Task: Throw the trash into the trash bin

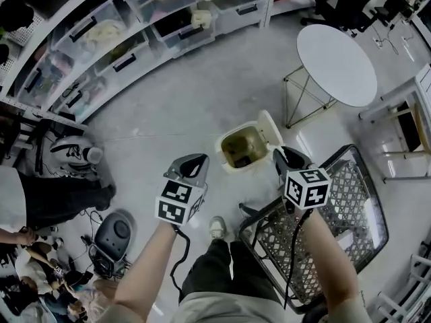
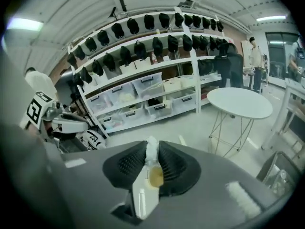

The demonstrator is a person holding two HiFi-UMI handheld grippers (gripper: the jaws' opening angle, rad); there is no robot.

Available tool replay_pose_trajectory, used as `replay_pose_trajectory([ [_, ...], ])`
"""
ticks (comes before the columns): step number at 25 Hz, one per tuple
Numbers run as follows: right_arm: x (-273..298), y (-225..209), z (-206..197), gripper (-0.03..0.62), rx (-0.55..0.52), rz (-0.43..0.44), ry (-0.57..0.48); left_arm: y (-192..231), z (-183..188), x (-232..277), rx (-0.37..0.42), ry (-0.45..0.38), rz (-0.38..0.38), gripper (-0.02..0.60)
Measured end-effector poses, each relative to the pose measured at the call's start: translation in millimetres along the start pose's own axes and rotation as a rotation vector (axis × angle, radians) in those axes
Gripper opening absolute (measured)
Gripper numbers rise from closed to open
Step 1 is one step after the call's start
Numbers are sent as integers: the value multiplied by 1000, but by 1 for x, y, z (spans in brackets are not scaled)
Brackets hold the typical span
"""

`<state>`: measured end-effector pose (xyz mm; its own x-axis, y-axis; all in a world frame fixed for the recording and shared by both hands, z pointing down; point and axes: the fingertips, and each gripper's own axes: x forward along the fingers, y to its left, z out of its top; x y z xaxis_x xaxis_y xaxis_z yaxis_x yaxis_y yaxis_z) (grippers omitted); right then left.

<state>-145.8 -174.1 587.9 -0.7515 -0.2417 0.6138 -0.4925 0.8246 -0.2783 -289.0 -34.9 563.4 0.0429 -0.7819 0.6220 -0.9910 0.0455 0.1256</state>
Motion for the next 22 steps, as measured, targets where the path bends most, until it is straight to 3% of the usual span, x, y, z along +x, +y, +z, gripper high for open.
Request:
replay_pose_trajectory([
  [8, 106, 12, -42, 80, -95, 50, 84, 40, -56, 60, -10, -3, 13, 3],
  [17, 193, -17, -132, 81, -19, 24, 227, 54, -135, 131, -58, 34, -22, 2],
  [22, 228, -44, -160, 91, 56, -20, 273, 57, -171, 159, -88, 70, -35, 2],
])
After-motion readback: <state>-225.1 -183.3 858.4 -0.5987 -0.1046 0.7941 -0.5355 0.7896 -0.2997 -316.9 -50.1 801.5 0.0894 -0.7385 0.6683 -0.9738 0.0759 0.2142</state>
